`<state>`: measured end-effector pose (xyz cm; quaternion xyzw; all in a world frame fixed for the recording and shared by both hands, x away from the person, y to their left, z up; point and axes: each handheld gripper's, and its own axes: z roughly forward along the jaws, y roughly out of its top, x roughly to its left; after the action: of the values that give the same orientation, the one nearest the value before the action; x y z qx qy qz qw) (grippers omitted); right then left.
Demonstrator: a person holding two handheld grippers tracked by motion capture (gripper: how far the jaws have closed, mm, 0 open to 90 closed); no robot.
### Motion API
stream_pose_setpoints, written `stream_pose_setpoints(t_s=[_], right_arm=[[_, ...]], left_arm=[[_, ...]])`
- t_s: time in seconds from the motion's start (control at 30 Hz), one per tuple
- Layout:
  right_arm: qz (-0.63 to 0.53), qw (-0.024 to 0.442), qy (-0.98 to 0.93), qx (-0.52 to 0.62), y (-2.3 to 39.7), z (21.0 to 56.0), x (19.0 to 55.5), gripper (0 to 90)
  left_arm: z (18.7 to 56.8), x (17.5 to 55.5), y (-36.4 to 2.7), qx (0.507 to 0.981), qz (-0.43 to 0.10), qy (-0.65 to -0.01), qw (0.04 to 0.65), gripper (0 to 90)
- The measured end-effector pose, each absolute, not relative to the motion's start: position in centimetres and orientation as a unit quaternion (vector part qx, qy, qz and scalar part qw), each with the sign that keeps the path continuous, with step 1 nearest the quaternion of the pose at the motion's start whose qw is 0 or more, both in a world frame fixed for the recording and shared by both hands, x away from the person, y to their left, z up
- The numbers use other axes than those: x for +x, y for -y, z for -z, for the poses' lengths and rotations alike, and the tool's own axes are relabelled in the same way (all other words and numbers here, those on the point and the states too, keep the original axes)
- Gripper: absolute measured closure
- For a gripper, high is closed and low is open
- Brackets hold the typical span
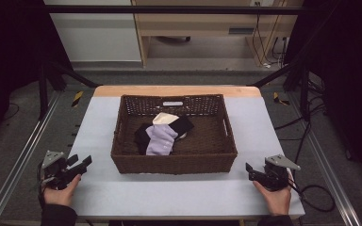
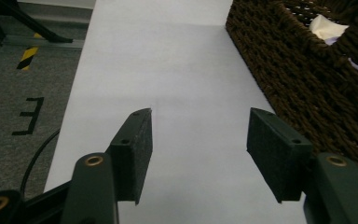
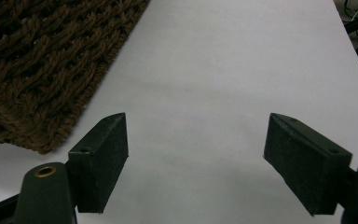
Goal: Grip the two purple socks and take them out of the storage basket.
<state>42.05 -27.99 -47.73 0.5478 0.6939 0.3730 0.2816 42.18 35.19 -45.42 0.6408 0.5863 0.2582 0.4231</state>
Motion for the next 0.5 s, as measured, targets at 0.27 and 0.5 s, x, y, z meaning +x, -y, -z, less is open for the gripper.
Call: stream_pose_setpoints(t_s=[0.27, 0.5], right_arm=[[-0.376, 0.282, -0.698, 0.541, 28.0, 47.8, 41.8, 22.3], [-0.375, 0.278, -0.7, 0.541, 27.9, 47.9, 41.7, 23.2]], left_arm=[[44.6, 41.7, -34.8, 0.638, -0.265, -0.58, 0.432, 43.5], [43.2, 41.4, -34.1, 0.636, -0.278, -0.564, 0.447, 43.2]])
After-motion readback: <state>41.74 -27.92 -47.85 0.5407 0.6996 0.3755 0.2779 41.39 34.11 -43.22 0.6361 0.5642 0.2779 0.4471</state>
